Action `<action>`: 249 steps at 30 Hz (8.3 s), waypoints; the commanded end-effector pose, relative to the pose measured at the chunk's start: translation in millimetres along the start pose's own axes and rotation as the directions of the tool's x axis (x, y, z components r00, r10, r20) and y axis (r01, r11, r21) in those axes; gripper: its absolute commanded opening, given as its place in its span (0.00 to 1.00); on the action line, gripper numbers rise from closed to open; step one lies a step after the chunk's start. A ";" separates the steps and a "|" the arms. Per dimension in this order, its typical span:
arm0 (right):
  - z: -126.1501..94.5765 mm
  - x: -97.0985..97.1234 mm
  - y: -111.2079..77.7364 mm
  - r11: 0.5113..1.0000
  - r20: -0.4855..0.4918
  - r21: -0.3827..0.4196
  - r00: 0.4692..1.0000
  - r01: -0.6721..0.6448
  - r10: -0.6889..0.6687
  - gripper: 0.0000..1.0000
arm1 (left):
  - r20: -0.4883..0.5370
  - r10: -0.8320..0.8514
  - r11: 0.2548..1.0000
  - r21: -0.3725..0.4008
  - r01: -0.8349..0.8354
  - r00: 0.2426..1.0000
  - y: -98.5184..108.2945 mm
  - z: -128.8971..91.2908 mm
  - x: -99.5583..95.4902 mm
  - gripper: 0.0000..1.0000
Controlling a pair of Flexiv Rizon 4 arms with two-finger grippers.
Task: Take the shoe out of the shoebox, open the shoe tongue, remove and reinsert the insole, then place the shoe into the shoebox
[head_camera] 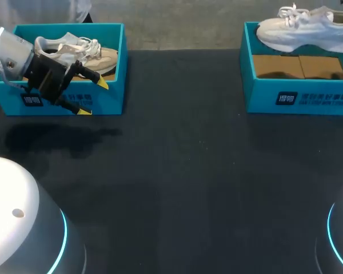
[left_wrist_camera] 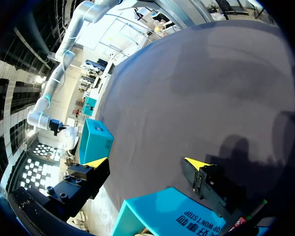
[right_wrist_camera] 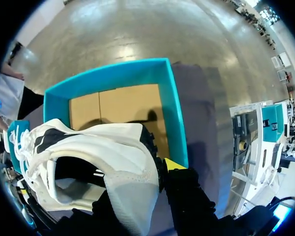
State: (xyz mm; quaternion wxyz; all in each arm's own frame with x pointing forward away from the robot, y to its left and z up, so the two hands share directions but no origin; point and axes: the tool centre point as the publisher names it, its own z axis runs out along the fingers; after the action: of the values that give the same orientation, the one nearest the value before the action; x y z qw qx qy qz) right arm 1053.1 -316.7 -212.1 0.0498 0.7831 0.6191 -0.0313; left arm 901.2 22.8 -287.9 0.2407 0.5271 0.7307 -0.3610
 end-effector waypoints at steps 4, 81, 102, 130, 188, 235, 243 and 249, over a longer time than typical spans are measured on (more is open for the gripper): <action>15.8 -4.7 -11.0 0.999 -0.018 -0.046 1.000 0.006 -0.007 0.00 | -0.003 0.000 1.000 -0.003 0.000 1.000 -1.1 -0.3 -0.2 1.00; 108.6 -10.0 -24.1 1.000 0.087 -0.004 0.996 0.000 0.000 0.00 | -0.003 0.000 1.000 -0.003 0.000 1.000 -1.1 -0.3 -0.2 1.00; 128.0 -10.8 -35.6 1.000 0.062 -0.008 0.998 0.024 -0.023 0.00 | -0.003 0.000 1.000 -0.003 0.000 1.000 -1.1 -0.3 -0.2 1.00; 164.7 -11.6 -35.1 0.998 0.033 0.006 0.997 0.069 -0.069 0.00 | -0.003 0.000 1.000 -0.003 0.000 1.000 -1.1 -0.3 -0.2 1.00; 130.5 4.7 -51.7 0.993 -0.006 -0.054 0.994 0.108 -0.108 1.00 | -0.003 0.000 1.000 -0.003 0.000 1.000 -1.1 -0.3 -0.2 1.00; 14.0 40.4 -93.9 0.996 -0.098 -0.038 0.991 0.085 -0.088 1.00 | -0.003 0.000 1.000 -0.003 0.000 1.000 -1.1 -0.3 -0.2 1.00; -0.3 50.2 -114.1 0.996 -0.086 -0.043 0.992 0.084 -0.087 1.00 | -0.003 0.000 1.000 -0.003 0.000 1.000 -1.1 -0.3 -0.2 1.00; -6.0 54.1 -123.1 0.995 -0.084 -0.050 0.992 0.086 -0.090 1.00 | -0.003 0.000 1.000 -0.003 0.000 1.000 -1.1 -0.3 -0.2 1.00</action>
State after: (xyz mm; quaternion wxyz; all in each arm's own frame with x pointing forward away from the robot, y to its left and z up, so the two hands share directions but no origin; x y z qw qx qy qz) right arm 952.8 -237.2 -219.2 0.0348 0.7539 0.6559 0.0119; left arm 901.3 22.9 -288.0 0.2407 0.5271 0.7307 -0.3610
